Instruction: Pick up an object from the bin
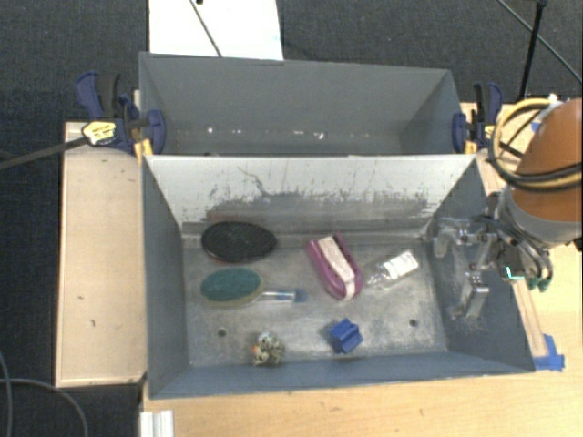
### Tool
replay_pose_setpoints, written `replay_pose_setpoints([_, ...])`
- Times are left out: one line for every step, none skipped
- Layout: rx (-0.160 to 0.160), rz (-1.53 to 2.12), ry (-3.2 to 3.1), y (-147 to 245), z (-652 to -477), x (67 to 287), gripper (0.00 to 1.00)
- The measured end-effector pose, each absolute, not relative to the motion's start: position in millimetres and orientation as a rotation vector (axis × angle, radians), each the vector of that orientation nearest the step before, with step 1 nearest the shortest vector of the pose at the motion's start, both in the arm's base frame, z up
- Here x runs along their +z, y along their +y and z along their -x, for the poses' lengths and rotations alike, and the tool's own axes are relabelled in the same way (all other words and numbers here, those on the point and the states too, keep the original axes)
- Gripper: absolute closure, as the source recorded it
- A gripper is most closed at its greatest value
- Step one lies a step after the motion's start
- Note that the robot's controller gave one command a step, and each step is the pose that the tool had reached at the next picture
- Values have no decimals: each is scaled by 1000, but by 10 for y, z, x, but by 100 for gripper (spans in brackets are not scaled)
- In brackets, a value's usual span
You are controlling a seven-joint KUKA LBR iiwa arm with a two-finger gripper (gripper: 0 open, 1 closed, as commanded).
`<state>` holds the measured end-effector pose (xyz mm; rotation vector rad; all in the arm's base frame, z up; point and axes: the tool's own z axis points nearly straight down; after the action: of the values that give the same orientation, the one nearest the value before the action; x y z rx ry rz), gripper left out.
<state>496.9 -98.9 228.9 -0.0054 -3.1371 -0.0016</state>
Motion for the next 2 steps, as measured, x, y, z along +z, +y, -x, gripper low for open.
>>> replay_pose_setpoints([-2,-411,-3114,-890,-5683,672,0])
replay_pose_setpoints([3,-795,-3046,-979,-5804,1015,0])
